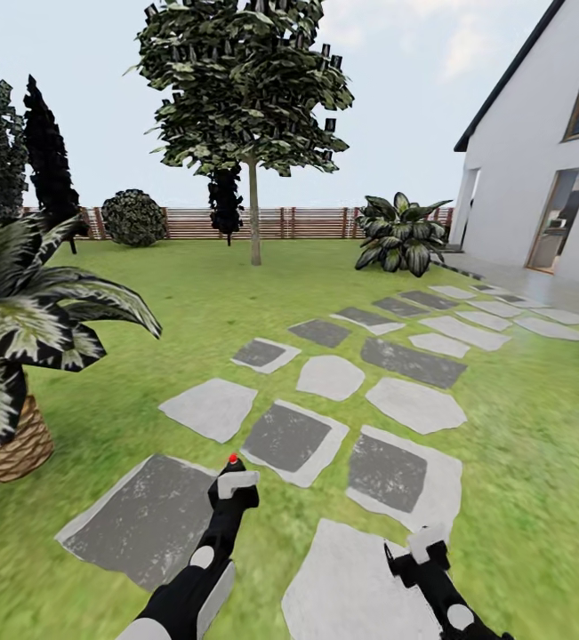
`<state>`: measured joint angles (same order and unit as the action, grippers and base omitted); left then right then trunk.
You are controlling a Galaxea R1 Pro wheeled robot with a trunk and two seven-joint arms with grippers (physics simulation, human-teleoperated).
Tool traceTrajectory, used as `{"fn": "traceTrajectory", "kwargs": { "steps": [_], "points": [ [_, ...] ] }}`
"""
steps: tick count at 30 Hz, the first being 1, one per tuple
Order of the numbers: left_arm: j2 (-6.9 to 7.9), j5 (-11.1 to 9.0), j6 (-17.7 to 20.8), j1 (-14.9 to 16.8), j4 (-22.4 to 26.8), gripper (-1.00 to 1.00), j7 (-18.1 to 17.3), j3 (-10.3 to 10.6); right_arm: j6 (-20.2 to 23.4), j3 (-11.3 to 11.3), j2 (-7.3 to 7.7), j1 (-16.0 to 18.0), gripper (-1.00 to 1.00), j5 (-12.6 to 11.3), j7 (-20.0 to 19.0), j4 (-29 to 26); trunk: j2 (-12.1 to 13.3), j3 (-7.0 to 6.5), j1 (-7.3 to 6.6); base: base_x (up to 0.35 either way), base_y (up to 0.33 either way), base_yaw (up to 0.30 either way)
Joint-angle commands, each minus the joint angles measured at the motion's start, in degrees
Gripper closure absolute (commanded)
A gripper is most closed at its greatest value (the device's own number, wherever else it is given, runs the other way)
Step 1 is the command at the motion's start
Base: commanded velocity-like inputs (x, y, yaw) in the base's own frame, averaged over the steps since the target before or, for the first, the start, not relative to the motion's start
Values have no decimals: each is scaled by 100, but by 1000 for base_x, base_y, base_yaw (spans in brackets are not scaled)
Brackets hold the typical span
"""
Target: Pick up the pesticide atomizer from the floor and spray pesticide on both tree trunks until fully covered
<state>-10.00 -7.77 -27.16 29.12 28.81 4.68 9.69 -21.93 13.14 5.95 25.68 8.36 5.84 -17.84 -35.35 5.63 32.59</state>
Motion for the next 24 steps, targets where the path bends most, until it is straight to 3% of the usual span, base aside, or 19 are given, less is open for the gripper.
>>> {"fn": "traceTrajectory", "kwargs": {
  "steps": [1,7,24],
  "points": [
    [0,2,3,-1,1,100,-1,18,92,-1,43,80,-100,-5,-208,42,0,0,0,350,0,0],
    [0,1,9,-1,-8,100,-2,47,241,-4,109,230,-100,-15,-1018,107,0,0,0,350,0,0],
    [0,4,1,-2,-2,100,-2,57,259,4,42,253,-100,-11,-1224,122,0,0,0,345,-33,0]
  ]
}}
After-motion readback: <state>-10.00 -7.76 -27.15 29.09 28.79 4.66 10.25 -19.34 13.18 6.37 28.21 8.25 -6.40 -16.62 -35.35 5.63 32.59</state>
